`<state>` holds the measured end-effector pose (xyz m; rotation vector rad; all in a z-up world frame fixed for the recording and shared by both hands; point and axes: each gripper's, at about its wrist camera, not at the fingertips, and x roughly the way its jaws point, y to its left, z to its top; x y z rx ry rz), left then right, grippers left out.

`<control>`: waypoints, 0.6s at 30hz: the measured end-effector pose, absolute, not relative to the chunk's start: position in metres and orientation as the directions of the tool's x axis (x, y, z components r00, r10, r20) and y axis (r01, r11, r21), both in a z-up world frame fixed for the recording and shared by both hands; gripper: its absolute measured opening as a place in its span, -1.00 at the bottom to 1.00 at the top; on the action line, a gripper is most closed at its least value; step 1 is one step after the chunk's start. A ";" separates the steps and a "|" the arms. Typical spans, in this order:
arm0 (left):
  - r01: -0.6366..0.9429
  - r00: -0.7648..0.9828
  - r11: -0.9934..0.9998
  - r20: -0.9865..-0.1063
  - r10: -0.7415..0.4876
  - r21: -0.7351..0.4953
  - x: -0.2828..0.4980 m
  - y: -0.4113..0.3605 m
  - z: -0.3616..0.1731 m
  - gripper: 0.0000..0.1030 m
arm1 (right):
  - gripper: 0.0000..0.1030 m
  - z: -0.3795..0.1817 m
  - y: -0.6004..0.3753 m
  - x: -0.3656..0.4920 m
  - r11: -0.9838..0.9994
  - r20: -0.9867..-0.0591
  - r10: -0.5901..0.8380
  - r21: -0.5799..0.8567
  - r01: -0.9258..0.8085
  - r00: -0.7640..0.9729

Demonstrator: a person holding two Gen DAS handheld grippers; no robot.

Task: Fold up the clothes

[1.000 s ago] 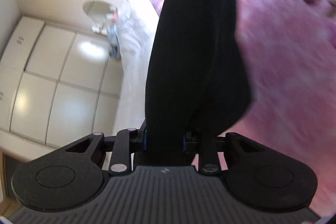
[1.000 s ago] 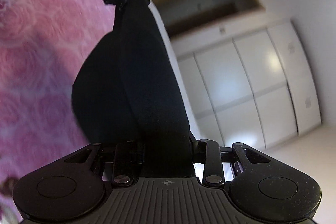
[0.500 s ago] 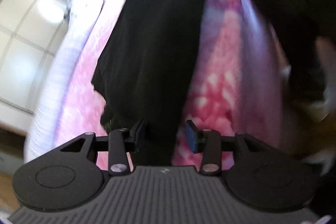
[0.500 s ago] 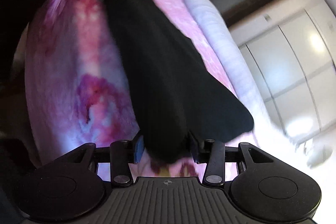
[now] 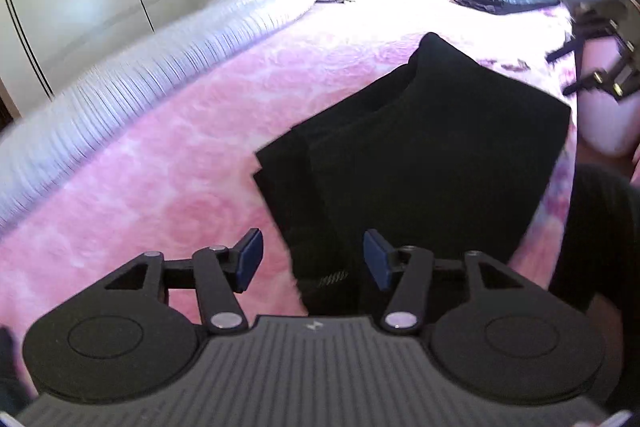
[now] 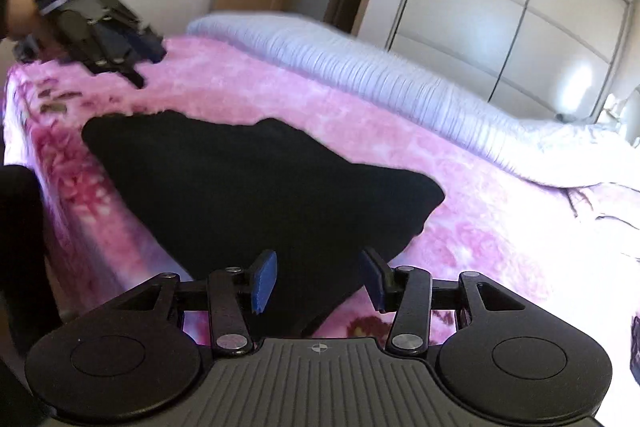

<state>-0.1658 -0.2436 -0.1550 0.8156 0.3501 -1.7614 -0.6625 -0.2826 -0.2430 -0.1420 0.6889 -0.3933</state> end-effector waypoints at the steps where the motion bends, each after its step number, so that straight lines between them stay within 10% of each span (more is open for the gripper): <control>1: 0.929 -0.185 -0.354 -0.690 -0.700 0.110 -0.165 -0.254 -0.162 0.03 | -0.10 -0.237 -0.282 -0.665 0.921 -0.596 -0.390 -0.246 0.303 0.702; 9: 0.914 -0.367 -0.370 -0.732 -0.575 -0.167 -0.163 -0.315 -0.201 -0.16 | 0.11 -0.208 -0.301 -0.634 0.960 -0.546 -0.280 -0.151 0.236 0.790; 12: 0.901 -0.374 -0.415 -0.708 -0.599 -0.126 -0.171 -0.304 -0.199 -0.84 | 0.40 -0.209 -0.317 -0.591 0.974 -0.548 -0.222 -0.168 0.154 0.806; 18: 0.834 -0.403 -0.549 -0.614 -0.679 0.059 -0.186 -0.250 -0.188 -0.89 | 0.44 -0.233 -0.371 -0.491 0.992 -0.663 -0.069 -0.125 -0.019 0.745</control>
